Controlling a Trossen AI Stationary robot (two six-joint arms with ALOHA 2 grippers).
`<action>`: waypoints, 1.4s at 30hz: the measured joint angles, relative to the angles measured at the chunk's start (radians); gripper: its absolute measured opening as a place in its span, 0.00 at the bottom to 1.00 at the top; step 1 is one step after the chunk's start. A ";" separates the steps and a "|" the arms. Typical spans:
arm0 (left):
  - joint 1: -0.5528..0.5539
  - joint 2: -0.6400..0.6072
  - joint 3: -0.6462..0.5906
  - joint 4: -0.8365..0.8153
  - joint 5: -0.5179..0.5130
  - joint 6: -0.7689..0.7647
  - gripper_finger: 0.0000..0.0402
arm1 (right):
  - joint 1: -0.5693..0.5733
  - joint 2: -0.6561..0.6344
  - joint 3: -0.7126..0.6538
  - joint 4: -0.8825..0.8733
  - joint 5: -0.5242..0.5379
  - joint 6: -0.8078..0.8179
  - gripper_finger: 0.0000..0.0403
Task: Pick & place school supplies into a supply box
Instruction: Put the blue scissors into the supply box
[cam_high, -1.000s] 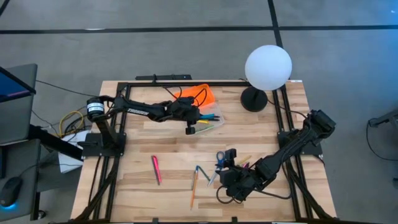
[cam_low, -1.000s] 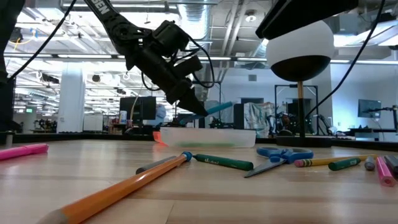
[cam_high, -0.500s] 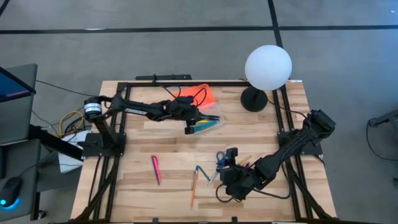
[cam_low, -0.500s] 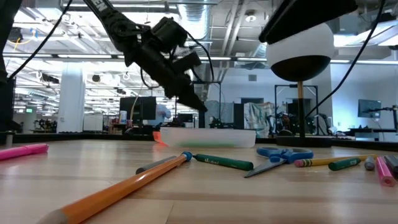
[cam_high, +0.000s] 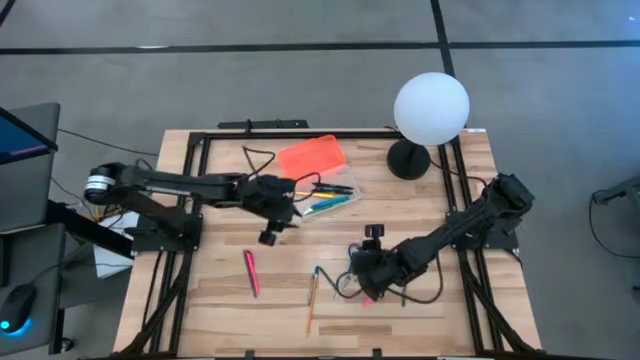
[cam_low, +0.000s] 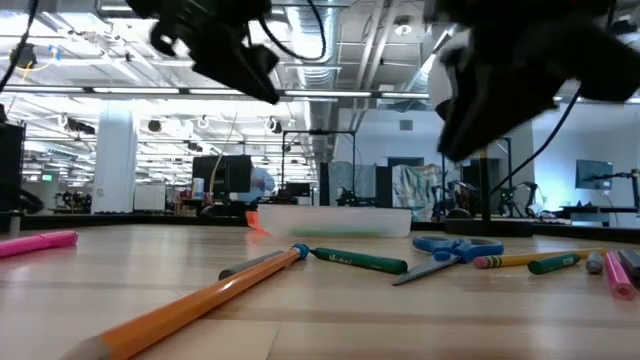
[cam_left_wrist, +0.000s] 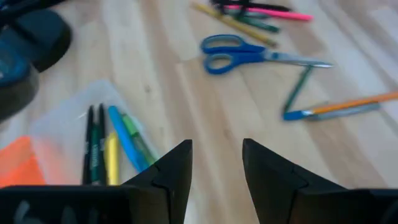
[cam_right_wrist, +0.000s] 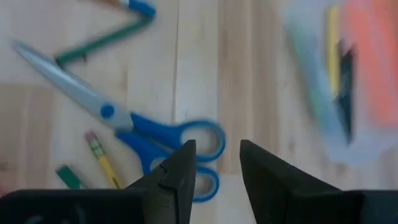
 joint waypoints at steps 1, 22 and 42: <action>-0.015 -0.018 -0.002 -0.033 0.000 -0.003 0.34 | -0.013 0.000 -0.014 -0.003 -0.029 0.009 0.29; -0.105 -0.107 -0.127 -0.154 -0.072 -0.143 0.34 | -0.104 0.000 -0.164 0.234 -0.191 -0.398 0.29; -0.105 -0.106 -0.127 -0.157 -0.073 -0.164 0.34 | -0.128 -0.001 -0.222 0.309 -0.259 -0.728 0.29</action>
